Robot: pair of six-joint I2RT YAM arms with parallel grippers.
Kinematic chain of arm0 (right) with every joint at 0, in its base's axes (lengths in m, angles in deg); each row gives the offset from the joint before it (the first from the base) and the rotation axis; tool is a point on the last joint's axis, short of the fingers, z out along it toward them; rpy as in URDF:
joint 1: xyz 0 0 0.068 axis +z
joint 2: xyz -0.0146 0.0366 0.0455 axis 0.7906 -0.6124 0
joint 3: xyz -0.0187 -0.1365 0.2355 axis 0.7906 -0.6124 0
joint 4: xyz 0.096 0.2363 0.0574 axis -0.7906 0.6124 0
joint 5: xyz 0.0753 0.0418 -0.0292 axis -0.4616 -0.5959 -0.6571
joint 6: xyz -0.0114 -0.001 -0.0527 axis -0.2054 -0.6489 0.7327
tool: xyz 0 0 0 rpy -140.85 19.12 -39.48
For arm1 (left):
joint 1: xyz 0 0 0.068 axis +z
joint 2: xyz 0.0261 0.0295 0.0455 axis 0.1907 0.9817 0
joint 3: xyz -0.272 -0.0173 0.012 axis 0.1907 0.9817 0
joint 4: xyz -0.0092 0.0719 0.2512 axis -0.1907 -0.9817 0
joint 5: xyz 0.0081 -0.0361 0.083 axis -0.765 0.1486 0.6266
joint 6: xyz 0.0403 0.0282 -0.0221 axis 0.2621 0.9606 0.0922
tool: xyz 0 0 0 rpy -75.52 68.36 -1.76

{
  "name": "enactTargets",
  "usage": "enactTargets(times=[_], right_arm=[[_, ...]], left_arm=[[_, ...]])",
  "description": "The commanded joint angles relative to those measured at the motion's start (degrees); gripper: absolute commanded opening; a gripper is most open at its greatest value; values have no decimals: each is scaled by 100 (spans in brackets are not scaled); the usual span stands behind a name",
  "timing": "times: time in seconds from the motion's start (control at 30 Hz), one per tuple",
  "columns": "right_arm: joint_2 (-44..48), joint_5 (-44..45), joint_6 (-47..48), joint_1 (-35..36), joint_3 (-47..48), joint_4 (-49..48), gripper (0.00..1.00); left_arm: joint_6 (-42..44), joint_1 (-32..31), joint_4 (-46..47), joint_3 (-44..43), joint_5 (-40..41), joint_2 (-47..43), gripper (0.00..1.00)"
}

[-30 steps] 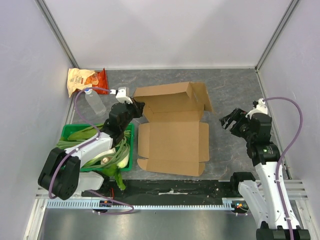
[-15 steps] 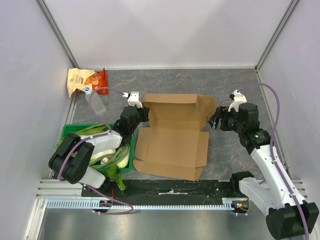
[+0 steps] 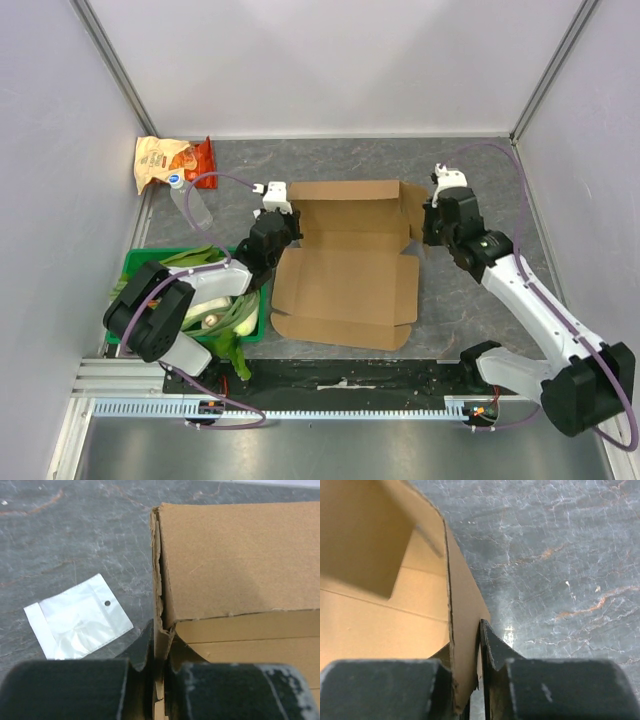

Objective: Fold the paper box

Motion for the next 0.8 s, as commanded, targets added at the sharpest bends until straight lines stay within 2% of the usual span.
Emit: enactTargets(times=[0.0,0.1,0.23,0.3,0.33,0.37,0.4,0.47,0.53,0.67,0.77], right_arm=[[-409,737,-463,466,927,602,12],[-778,729,-893,563,1367,1053,8],[-770,685,-1491,572,1062,852,3],[-735,659,-1615,572,894,589,4],[-743,728,-1520,572,780,501,5],[-770,1347,-1327,572,796,561,6],[-822,1605,-847,572,866,587,6],[-849,1879,-378,563,954,631,6],[-814,1575,106,563,1086,640,6],[-726,616,484,563,1069,403,7],[-779,939,432,555,1122,525,11]], left_arm=[[311,-335,373,-489,713,117,2],[302,-546,346,-587,942,187,2],[224,-687,320,-648,1066,240,2],[153,-766,293,-657,1022,214,2],[222,-793,293,-666,1048,205,2],[293,-819,285,-683,1057,231,2],[372,-837,285,-701,1039,240,2],[565,-837,381,-632,925,258,2],[793,-837,547,-535,733,275,2],[1049,-846,1074,-271,547,310,2],[1137,-828,1093,-253,529,328,2]])
